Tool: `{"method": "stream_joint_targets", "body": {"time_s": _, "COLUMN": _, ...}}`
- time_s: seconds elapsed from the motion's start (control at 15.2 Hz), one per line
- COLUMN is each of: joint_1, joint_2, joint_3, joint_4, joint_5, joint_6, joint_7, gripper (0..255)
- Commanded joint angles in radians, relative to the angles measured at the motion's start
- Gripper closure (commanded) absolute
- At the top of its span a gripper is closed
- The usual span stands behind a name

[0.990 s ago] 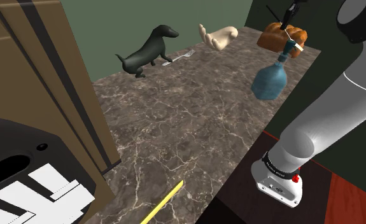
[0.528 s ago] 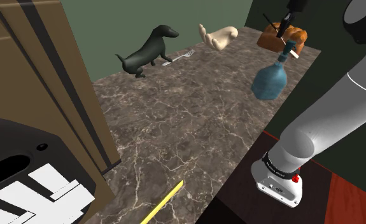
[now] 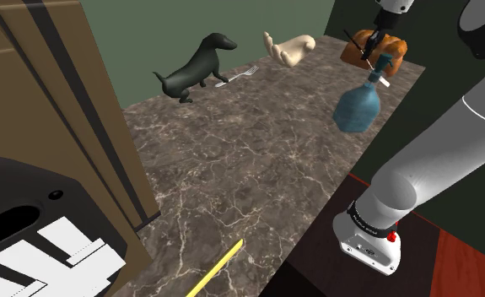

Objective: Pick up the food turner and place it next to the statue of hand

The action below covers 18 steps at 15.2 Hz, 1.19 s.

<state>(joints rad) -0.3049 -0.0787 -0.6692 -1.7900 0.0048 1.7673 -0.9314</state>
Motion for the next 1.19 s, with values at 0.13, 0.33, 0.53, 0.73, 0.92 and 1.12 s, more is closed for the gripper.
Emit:
{"method": "stream_joint_targets", "body": {"time_s": 0.13, "joint_1": 0.000, "joint_2": -0.003, "joint_3": 0.001, "joint_4": -0.058, "joint_5": -0.002, "joint_6": 0.055, "joint_7": 0.001, "gripper": 255}}
{"method": "stream_joint_targets", "body": {"time_s": 0.33, "joint_1": -0.001, "joint_2": -0.002, "joint_3": -0.001, "joint_4": -0.097, "joint_5": -0.001, "joint_6": 0.095, "joint_7": -0.001, "gripper": 255}}
{"method": "stream_joint_targets", "body": {"time_s": 0.53, "joint_1": -0.001, "joint_2": 0.002, "joint_3": -0.002, "joint_4": -0.134, "joint_5": 0.002, "joint_6": 0.135, "joint_7": -0.005, "gripper": 255}}
{"method": "stream_joint_targets", "body": {"time_s": 0.73, "joint_1": -0.002, "joint_2": 0.008, "joint_3": -0.004, "joint_4": -0.168, "joint_5": 0.006, "joint_6": 0.175, "joint_7": -0.009, "gripper": 255}}
{"method": "stream_joint_targets", "body": {"time_s": 0.92, "joint_1": -0.003, "joint_2": 0.013, "joint_3": -0.005, "joint_4": -0.186, "joint_5": 0.009, "joint_6": 0.196, "joint_7": -0.012, "gripper": 255}}
{"method": "stream_joint_targets", "body": {"time_s": 1.12, "joint_1": -0.003, "joint_2": 0.013, "joint_3": -0.005, "joint_4": -0.186, "joint_5": 0.009, "joint_6": 0.196, "joint_7": -0.012, "gripper": 255}}
